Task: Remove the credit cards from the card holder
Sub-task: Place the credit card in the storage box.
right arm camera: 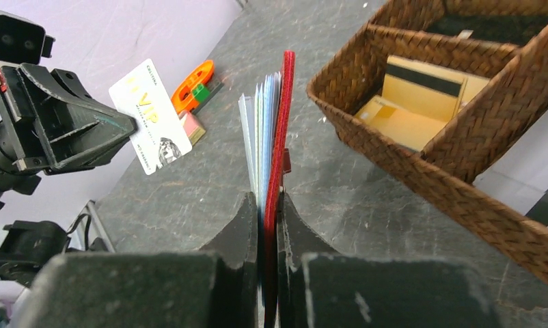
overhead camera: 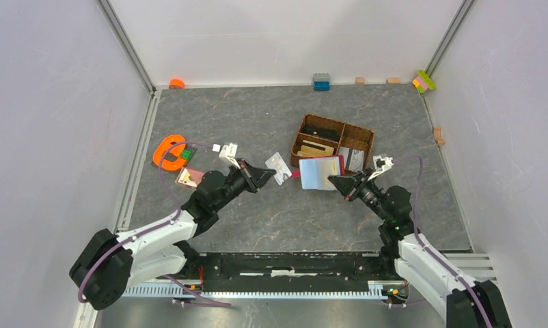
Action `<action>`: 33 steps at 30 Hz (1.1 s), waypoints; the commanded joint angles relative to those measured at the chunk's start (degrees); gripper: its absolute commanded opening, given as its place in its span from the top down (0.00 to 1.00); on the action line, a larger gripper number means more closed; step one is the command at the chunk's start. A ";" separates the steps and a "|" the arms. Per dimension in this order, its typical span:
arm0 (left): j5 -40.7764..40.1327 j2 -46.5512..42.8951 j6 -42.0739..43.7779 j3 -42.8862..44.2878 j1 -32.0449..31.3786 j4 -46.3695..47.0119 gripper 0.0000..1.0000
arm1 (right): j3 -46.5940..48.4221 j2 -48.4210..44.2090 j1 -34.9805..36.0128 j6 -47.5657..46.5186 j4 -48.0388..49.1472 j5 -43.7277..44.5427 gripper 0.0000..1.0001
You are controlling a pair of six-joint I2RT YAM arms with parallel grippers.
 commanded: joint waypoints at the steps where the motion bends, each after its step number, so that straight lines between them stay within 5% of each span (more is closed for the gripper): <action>1: -6.24 1.59 -4.44 4.18 -1.91 1.46 0.98 | 4.11 -6.62 -0.29 -4.77 -4.93 4.49 1.00; 7: -8.36 5.03 -4.22 7.15 -5.47 1.03 0.98 | 8.23 -18.65 -0.27 -10.81 -17.03 14.21 1.00; 16: 1.48 16.96 1.53 20.29 -7.51 -6.21 0.98 | 17.08 -28.47 -0.29 -18.80 -31.29 29.97 1.00; 24: 11.68 37.07 8.85 45.64 -9.38 -24.77 0.98 | 19.95 -34.96 -0.27 -20.82 -33.99 33.53 1.00; 33: 12.02 57.80 12.08 74.24 -9.96 -44.48 0.98 | 21.44 -36.83 -0.22 -21.05 -34.54 32.18 1.00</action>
